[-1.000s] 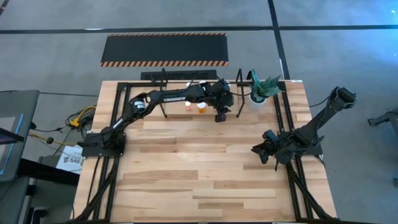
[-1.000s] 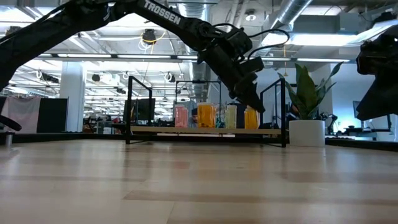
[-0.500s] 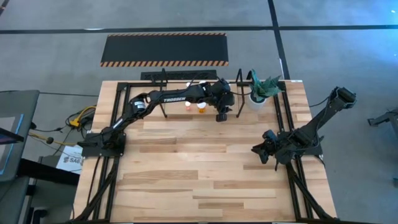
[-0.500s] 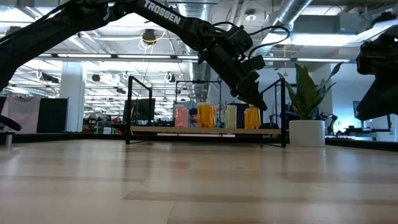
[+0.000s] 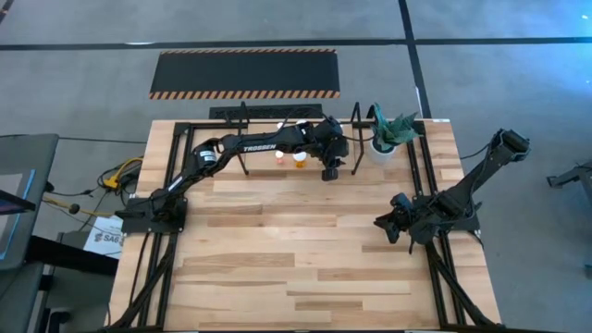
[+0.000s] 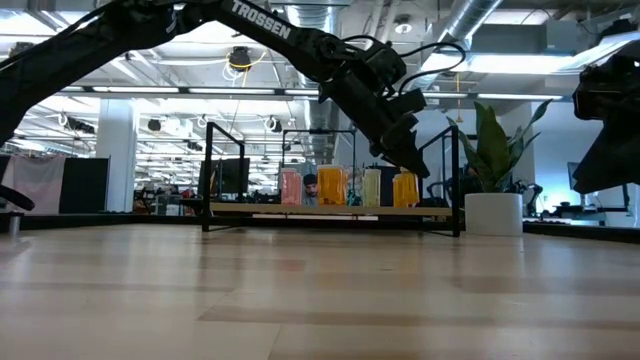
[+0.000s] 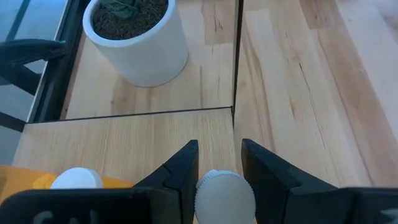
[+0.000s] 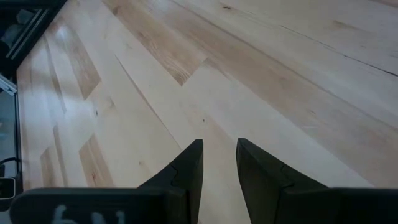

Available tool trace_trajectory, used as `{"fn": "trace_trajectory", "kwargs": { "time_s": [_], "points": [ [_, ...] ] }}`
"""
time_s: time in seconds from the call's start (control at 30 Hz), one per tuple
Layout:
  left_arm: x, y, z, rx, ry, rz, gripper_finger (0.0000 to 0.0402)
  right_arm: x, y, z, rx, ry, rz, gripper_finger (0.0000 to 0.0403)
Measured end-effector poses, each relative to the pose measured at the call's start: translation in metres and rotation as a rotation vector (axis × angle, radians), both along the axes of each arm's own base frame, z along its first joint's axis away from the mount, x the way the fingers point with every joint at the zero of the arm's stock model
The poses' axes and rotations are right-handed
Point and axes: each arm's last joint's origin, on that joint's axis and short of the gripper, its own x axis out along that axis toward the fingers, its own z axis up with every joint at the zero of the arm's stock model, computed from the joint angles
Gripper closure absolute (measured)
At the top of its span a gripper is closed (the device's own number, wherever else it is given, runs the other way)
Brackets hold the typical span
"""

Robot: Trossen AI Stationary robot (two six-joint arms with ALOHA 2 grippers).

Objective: Pick and place medicine bottles onto shelf by color
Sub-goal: Put the small orange pill bottle on the shelf aligned with the other small orange pill bottles

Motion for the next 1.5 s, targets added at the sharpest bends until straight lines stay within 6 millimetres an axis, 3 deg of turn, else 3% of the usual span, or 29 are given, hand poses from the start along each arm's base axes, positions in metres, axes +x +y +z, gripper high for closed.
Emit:
{"fn": "trace_trajectory", "kwargs": {
  "time_s": [1.5],
  "points": [
    [-0.0020, 0.0042, -0.0058, -0.030, -0.003, 0.027, 0.0301, 0.0000, 0.0000, 0.0000, 0.000, 0.000, 0.000, 0.0284]
  ]
}}
